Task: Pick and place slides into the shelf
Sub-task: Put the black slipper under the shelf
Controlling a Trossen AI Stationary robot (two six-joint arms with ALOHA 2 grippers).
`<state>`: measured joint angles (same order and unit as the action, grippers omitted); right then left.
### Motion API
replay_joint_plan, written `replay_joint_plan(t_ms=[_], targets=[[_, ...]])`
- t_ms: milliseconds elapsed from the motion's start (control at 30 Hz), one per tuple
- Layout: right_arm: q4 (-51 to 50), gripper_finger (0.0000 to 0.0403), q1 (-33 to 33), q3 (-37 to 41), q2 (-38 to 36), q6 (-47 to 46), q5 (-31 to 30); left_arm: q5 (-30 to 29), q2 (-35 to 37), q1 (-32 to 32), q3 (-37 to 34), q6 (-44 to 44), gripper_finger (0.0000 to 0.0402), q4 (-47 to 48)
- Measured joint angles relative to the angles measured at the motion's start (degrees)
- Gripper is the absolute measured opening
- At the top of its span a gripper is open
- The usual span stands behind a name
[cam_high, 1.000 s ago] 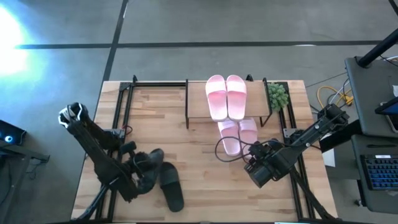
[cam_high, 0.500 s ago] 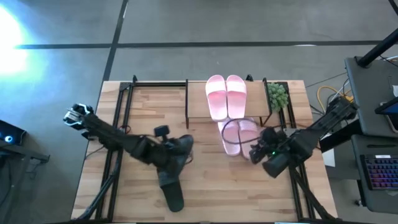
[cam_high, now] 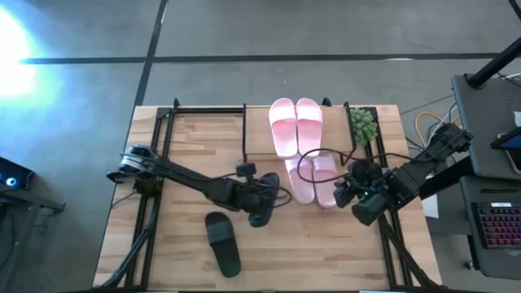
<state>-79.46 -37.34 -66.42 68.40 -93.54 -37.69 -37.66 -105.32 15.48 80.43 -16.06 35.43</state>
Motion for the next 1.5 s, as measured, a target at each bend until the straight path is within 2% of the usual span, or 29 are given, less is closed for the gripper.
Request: replay_joint_plan(t_ms=[133, 233, 400, 600, 767, 1067, 1133, 1300, 1500], targets=[[0.0, 0.0191, 0.0, 0.4, 0.0, 0.7, 0.0, -5.8, -6.0, -0.5, 6.7, 0.5, 0.0, 9.4], [0.0, 0.0192, 0.0, 0.8, 0.0, 0.8, 0.0, -6.7, -9.2, -1.0, 10.3, 0.6, 0.0, 15.4], [0.0, 0.0192, 0.0, 2.2, 0.0, 0.7, 0.1, -6.8, -11.5, -1.2, 10.6, 4.1, 0.0, 16.0], [0.3, 0.0192, 0.0, 4.0, -0.1, 0.6, 1.3, -6.7, -10.9, -1.2, 9.0, 4.5, 0.0002, 16.3], [0.4, 0.0192, 0.0, 4.4, -0.1, 0.6, 2.1, -5.9, -10.6, -1.3, 9.0, 4.5, 0.0035, 16.1], [0.4, 0.0192, 0.0, 4.4, -0.1, 0.6, 2.1, -2.8, -9.7, -1.1, 9.0, 4.4, 0.0125, 16.3], [0.4, 0.0192, 0.0, 4.4, -0.1, 0.6, 2.1, -0.3, -8.4, -0.9, 9.8, 4.4, 0.0138, 16.6], [0.4, 0.0192, 0.0, 4.4, -0.1, 0.6, 2.1, 7.4, -3.7, -0.8, 10.3, 3.6, 0.015, 16.3], [0.5, 0.0192, 0.0, 4.4, -0.3, 0.6, 2.1, 12.6, 4.8, 0.5, 10.0, -5.9, 0.0151, 23.3]])
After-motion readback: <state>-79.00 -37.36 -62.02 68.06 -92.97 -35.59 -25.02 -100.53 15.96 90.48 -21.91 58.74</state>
